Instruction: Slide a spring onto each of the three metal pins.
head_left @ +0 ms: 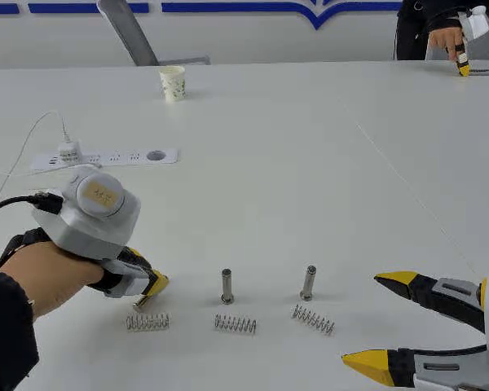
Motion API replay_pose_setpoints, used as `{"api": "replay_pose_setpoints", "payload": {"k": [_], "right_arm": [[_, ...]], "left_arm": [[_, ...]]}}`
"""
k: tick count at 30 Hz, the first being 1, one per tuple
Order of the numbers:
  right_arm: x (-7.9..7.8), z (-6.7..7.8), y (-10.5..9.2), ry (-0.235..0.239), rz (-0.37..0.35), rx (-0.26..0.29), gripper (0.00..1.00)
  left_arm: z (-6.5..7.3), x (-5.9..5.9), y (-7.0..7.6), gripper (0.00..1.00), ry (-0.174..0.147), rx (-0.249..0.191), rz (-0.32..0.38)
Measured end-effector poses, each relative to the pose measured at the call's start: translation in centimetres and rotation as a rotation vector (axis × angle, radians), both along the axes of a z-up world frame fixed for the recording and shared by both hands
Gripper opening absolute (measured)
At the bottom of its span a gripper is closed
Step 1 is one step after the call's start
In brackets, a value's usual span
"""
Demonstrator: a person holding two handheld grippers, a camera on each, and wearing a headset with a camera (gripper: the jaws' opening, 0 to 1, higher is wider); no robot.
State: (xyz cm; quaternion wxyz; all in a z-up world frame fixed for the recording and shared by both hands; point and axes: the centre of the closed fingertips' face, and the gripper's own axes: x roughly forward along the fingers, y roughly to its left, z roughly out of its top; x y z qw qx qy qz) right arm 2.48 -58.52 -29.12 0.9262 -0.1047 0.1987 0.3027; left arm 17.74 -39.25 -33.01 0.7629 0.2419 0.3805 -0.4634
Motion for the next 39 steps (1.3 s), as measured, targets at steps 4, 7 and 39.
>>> {"api": "replay_pose_setpoints", "payload": {"k": [4,7,39], "right_arm": [[0.0,-0.1,-0.1,0.001,-0.004,0.004,0.69],[-0.1,-0.2,-0.2,0.003,-0.006,0.005,0.69],[-0.5,-0.8,-0.5,0.016,-0.016,0.014,0.69]], "left_arm": [[-0.4,0.2,0.0,0.18,0.005,0.017,0.012],[-0.6,0.3,0.0,0.13,0.011,0.026,0.024],[-2.1,0.7,-0.3,0.1,0.034,0.157,0.048]]}}
